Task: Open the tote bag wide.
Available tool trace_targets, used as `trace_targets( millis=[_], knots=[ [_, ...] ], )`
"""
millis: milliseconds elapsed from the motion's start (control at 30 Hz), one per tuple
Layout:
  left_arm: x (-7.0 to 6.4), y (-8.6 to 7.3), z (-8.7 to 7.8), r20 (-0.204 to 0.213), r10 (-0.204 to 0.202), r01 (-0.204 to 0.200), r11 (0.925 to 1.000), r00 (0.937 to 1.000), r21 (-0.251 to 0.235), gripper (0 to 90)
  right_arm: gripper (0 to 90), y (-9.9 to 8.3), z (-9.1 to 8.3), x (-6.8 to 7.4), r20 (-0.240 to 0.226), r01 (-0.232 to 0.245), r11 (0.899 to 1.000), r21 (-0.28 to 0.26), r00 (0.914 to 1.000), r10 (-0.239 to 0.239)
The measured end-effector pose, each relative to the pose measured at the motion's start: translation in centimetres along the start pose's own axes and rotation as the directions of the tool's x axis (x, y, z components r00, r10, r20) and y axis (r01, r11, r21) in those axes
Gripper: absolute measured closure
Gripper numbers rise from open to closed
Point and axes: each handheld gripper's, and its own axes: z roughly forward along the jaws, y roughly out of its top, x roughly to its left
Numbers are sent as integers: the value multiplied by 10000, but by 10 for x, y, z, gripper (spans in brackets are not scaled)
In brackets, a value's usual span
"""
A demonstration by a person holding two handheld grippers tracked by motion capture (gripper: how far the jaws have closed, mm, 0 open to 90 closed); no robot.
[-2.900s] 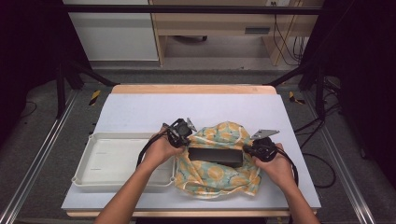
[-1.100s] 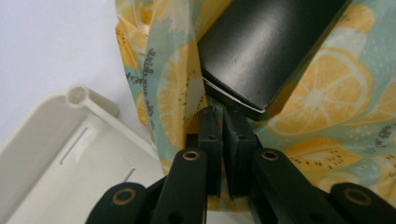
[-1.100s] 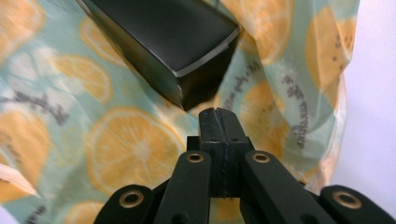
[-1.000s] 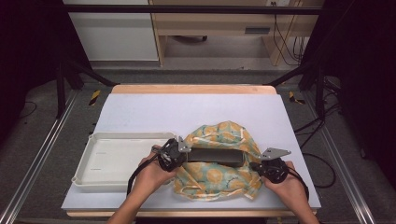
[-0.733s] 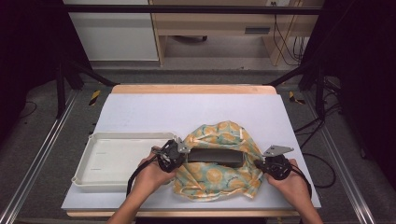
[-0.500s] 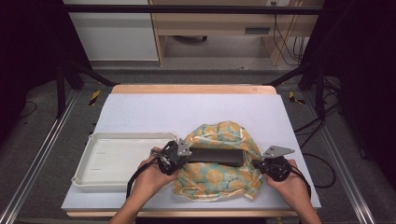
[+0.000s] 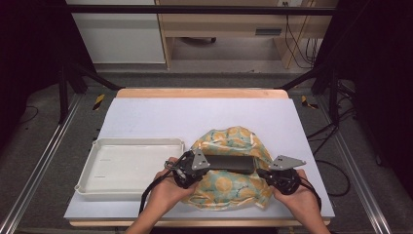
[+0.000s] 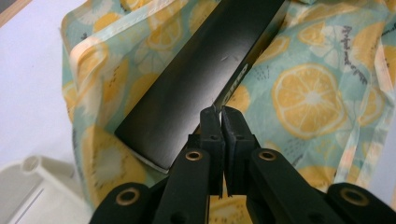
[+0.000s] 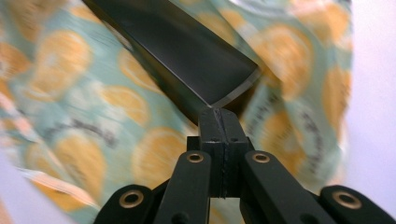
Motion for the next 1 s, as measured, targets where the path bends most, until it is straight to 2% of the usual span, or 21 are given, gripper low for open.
trace_targets(
  millis=[100,233,433,567,833,900,1000],
  knots=[
    [-4,2,7,107,13,-12,10000,9999,-42,879,900,5,2,10,-171,212,9998,-22,9996,-213],
    [-11,-2,21,241,72,-80,9993,9997,357,879,900,6,12,21,-458,404,9991,156,9982,-397],
    [-18,-12,34,278,-45,25,9974,9996,715,881,900,1,26,27,-628,562,9966,595,9966,-525],
    [-19,-18,40,330,-231,201,9959,9992,882,884,900,-2,33,29,-684,598,9950,806,9962,-543],
    [-19,-23,44,498,-316,249,9911,9983,1309,890,900,-8,41,28,-774,578,9913,1179,9958,-488],
    [-18,-26,45,576,-483,406,9908,9972,1288,890,900,-10,42,27,-777,567,9905,1251,9959,-472],
    [-17,-27,45,610,-513,430,9904,9968,1311,890,900,-12,42,25,-806,478,9907,1276,9960,-376]
  ],
)
